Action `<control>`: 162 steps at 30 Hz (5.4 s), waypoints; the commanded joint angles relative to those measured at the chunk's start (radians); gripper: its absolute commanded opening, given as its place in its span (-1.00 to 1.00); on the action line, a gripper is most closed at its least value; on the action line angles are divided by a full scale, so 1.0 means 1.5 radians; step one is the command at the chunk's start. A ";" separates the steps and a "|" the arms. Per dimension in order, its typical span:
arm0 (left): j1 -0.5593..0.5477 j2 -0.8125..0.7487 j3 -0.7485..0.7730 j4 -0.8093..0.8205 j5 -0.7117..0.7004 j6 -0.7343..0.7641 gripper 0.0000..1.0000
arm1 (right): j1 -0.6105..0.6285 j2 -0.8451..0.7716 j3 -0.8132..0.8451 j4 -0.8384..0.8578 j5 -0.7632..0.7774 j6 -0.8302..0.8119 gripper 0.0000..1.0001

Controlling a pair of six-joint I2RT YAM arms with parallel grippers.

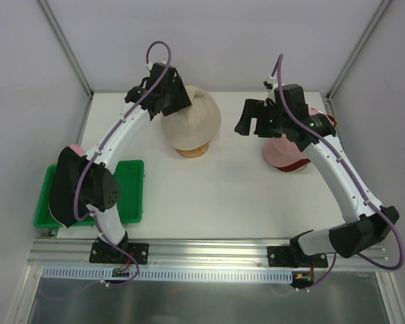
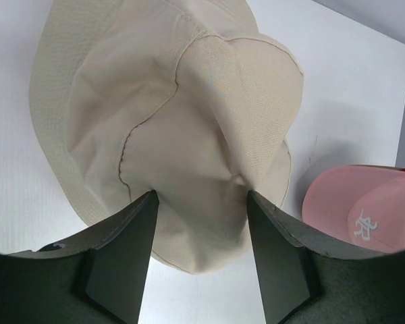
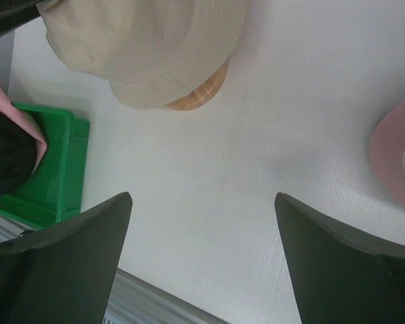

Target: Stack the hats

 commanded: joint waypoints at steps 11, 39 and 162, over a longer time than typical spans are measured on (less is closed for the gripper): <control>0.006 -0.040 -0.008 -0.015 -0.025 0.026 0.32 | -0.003 0.090 0.073 0.021 -0.045 -0.009 0.86; 0.035 -0.037 -0.013 -0.015 0.001 0.056 0.35 | 0.035 0.312 0.251 0.063 -0.097 0.029 0.86; 0.326 -0.267 -0.582 -0.170 -0.268 0.162 0.38 | 0.093 0.004 -0.249 0.222 -0.121 0.047 0.85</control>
